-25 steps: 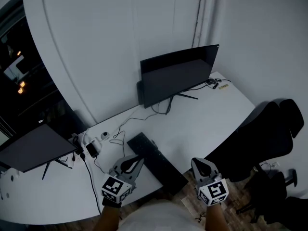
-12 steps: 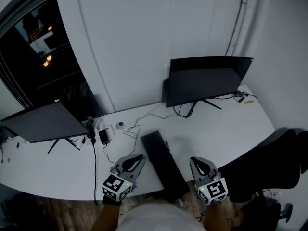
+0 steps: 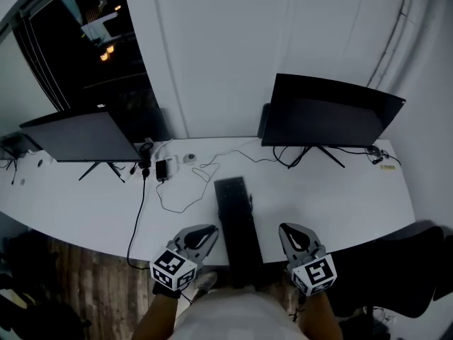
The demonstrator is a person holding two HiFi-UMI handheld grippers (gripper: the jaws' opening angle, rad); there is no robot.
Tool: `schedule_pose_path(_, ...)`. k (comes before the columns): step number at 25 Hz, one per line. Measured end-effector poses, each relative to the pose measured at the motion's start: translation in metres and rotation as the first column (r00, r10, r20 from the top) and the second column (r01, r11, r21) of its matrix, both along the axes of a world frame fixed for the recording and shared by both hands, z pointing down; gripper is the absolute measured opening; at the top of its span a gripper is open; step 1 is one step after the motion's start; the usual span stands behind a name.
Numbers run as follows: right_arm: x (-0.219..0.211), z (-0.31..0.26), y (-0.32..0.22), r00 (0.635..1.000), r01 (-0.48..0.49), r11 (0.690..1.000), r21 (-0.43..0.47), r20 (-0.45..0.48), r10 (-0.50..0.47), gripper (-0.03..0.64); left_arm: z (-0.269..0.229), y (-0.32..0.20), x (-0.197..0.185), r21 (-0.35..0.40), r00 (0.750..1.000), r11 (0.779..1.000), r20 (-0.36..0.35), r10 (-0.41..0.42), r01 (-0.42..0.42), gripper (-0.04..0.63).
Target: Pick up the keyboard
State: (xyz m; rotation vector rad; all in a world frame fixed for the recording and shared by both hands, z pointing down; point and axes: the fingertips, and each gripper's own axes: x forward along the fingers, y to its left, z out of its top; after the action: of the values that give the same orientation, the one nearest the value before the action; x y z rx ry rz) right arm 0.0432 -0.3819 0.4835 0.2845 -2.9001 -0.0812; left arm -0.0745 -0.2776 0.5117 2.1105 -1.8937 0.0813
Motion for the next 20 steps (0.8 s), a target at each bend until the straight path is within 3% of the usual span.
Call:
schedule_pose_path(5,0.000,0.011,0.006,0.996,0.091,0.996,-0.009,-0.022,-0.091,0.003,0.030,0.006,0.026,-0.043,0.993,0.999,-0.115,-0.033,0.028,0.031)
schedule_pose_path(10,0.002,0.026,0.015,0.986,0.161,0.986,-0.031,-0.039,-0.162,0.003,0.066,0.013,0.051,-0.103,0.965,0.994,-0.254,-0.070,0.045,0.031)
schedule_pose_path(14,0.006,0.041,0.022,0.976,0.207,0.977,-0.041,-0.055,-0.209,0.003,0.095,0.017,0.069,-0.145,0.922,0.988,-0.371,-0.109,0.059,0.031)
schedule_pose_path(20,0.013,0.056,0.035,0.965,0.251,0.966,-0.070,-0.066,-0.255,0.003,0.144,0.029,0.095,-0.228,0.831,0.972,-0.531,-0.167,0.050,0.031)
